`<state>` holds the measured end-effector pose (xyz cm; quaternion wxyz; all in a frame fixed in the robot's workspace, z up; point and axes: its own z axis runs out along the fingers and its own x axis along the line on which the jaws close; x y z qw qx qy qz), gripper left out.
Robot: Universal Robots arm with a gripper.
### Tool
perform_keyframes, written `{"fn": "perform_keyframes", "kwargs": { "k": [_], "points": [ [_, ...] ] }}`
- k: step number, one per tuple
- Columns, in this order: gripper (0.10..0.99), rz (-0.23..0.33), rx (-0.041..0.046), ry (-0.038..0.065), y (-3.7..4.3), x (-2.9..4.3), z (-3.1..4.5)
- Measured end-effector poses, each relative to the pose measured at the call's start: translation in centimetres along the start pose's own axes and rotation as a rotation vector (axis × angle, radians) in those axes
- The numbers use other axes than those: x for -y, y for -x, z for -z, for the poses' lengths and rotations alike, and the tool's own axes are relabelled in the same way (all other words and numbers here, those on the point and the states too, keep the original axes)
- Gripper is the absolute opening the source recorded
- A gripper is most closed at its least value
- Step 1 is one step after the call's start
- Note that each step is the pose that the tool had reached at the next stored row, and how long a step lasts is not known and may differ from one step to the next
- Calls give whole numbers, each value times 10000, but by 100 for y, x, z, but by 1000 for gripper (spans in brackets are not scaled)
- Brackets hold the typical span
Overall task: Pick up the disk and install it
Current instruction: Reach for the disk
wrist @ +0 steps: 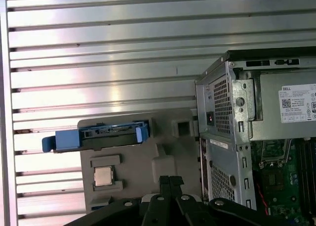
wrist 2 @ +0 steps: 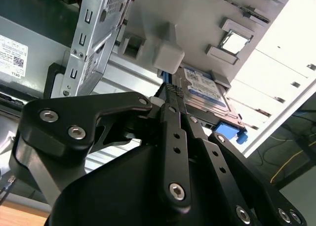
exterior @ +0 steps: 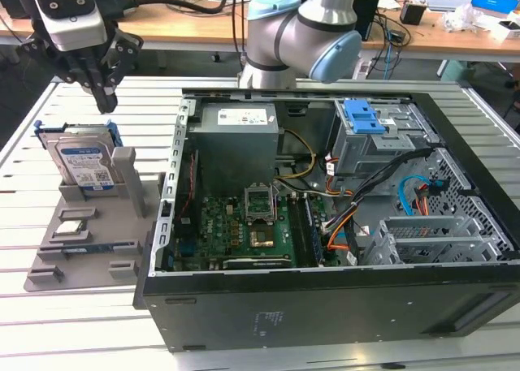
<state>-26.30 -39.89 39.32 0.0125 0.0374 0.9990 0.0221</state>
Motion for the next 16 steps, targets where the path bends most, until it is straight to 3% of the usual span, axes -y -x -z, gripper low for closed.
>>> {"fn": "perform_keyframes", "kwargs": {
  "k": [16],
  "points": [
    [106,-1,0,0,-182,11,4]
  ]
}}
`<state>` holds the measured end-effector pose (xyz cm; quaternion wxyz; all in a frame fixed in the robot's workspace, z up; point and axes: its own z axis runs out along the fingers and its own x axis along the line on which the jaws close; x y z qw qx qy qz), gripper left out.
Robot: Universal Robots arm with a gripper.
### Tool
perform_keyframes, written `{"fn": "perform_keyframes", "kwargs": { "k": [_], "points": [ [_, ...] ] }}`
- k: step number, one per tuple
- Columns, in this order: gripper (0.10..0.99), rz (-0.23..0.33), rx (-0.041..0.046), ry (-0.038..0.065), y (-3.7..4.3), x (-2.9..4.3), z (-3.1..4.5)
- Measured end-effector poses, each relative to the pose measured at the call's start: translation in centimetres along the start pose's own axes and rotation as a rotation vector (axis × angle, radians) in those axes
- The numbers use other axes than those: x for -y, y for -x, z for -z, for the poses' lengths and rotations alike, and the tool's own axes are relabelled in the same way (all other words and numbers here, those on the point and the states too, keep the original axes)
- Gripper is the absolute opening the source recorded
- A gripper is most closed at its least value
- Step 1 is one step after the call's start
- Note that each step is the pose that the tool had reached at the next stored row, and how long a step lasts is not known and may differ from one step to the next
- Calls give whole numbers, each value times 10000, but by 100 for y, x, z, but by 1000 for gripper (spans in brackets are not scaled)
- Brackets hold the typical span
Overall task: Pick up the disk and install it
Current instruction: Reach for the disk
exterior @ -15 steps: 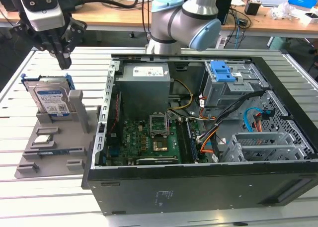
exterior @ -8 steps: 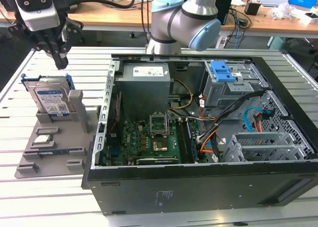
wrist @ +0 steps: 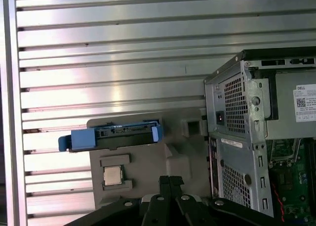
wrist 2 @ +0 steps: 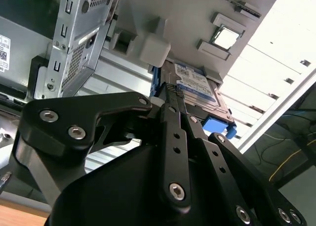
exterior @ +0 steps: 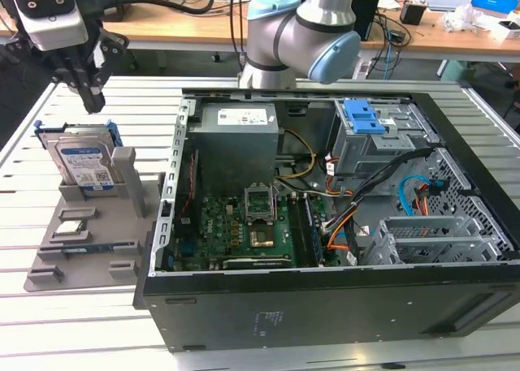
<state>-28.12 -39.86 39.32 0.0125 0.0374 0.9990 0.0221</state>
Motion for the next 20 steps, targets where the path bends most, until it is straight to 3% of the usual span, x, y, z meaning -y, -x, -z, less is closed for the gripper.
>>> {"fn": "perform_keyframes", "kwargs": {
  "k": [20],
  "points": [
    [106,1,0,0,-393,29,10]
  ]
}}
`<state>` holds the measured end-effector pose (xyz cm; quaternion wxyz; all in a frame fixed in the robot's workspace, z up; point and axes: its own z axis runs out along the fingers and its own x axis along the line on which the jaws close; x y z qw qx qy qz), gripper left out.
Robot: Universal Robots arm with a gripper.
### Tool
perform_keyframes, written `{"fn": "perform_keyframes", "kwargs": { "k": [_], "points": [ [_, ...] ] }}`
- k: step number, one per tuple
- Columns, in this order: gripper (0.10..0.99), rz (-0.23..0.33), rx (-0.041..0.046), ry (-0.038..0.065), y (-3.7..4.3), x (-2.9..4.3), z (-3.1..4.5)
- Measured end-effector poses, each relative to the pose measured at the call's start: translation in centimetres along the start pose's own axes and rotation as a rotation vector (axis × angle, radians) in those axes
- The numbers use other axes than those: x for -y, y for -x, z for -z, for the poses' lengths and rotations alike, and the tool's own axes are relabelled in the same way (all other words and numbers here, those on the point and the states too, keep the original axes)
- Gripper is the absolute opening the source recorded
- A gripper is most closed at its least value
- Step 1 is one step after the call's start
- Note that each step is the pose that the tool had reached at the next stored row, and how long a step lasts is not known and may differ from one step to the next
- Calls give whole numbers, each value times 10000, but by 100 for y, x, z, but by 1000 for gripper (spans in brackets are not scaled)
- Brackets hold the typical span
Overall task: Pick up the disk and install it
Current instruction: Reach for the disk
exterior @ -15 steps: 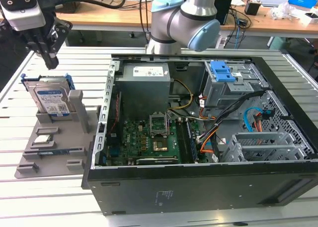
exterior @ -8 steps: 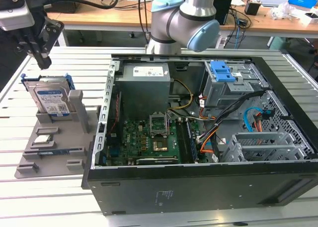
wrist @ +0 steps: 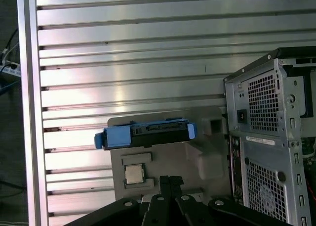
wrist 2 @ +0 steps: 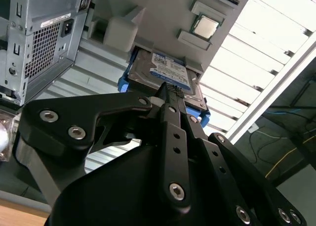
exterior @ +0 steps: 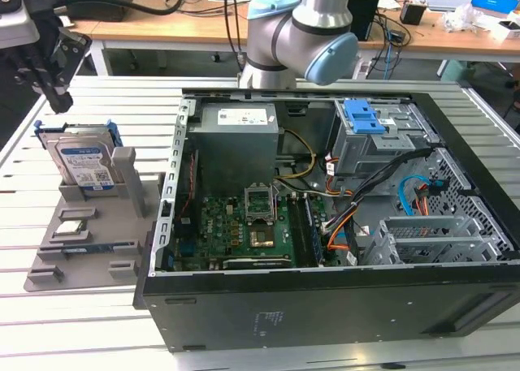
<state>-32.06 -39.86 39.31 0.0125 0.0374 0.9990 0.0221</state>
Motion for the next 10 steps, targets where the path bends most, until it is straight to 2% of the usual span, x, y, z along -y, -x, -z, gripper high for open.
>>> {"fn": "perform_keyframes", "kwargs": {
  "k": [10],
  "points": [
    [106,0,0,0,-163,12,4]
  ]
}}
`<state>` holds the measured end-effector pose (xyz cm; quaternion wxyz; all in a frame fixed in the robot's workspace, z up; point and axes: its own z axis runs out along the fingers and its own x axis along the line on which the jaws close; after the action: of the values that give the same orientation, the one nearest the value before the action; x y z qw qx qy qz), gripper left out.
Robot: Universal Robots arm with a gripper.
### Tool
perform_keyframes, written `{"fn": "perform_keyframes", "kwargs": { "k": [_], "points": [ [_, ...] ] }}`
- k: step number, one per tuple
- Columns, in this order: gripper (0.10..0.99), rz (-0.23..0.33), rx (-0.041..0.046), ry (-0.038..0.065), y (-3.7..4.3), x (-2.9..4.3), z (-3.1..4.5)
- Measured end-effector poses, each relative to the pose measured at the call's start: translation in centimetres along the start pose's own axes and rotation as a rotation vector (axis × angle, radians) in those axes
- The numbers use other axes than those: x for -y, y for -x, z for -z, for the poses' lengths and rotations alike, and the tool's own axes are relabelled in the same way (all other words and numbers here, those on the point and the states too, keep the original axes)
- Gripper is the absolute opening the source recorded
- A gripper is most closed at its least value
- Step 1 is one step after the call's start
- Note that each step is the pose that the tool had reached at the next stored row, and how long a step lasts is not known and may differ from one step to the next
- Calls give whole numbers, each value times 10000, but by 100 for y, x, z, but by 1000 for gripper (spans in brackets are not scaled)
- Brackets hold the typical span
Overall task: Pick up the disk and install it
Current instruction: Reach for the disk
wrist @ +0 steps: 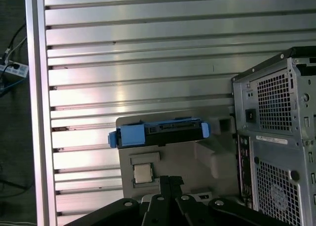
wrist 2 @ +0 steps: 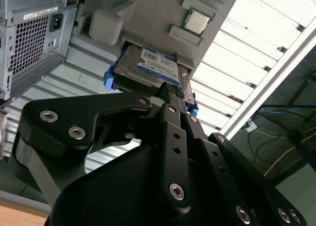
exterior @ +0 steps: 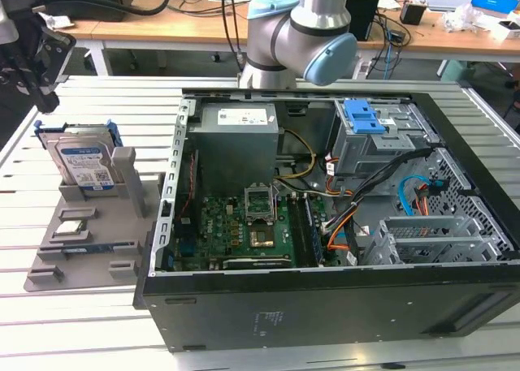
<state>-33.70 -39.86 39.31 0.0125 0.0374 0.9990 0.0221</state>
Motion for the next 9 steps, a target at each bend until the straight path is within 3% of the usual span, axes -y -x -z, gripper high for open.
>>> {"fn": "perform_keyframes", "kwargs": {
  "k": [9],
  "points": [
    [106,-1,0,0,-140,10,4]
  ]
}}
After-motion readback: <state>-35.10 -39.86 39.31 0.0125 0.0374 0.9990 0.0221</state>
